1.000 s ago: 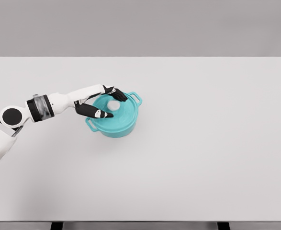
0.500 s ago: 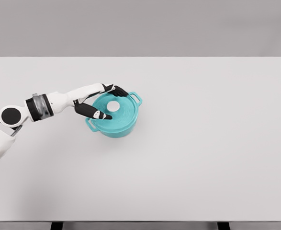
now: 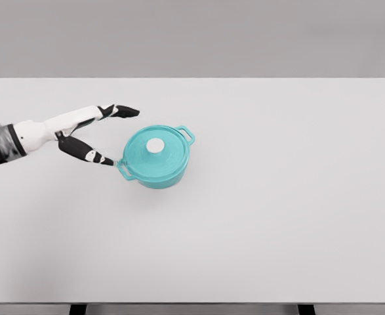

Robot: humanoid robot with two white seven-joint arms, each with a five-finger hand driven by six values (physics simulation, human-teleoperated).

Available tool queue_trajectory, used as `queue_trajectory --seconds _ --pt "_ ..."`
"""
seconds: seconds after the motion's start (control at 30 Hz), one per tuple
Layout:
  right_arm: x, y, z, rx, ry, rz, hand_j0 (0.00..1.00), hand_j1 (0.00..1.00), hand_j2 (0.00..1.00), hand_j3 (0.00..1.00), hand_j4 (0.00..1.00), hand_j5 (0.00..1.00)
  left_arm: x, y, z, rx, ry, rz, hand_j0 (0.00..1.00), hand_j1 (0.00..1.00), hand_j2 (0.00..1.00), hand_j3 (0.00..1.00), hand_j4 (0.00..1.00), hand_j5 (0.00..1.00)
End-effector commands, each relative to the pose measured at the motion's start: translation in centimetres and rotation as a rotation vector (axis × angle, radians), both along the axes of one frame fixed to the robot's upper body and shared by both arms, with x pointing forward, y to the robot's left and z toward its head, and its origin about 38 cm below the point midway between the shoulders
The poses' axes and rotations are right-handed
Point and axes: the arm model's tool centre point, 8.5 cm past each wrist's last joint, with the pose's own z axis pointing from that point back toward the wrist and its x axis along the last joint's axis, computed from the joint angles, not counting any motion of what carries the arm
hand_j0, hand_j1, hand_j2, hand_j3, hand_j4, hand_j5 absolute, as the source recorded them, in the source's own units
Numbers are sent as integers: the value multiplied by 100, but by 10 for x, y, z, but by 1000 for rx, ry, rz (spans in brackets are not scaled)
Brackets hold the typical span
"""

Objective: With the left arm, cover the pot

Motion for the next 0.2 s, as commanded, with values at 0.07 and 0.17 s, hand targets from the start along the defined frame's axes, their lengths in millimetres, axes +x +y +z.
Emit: queue_trajectory --seconds 0.07,0.17 --pt "0 0 0 0 0 1 100 100 100 100 100 100 -18 69 27 28 -66 88 100 100 100 100 100 100" --pt "0 0 0 0 0 0 100 100 100 100 100 100 -20 73 24 31 -60 98 100 100 100 100 100 100"
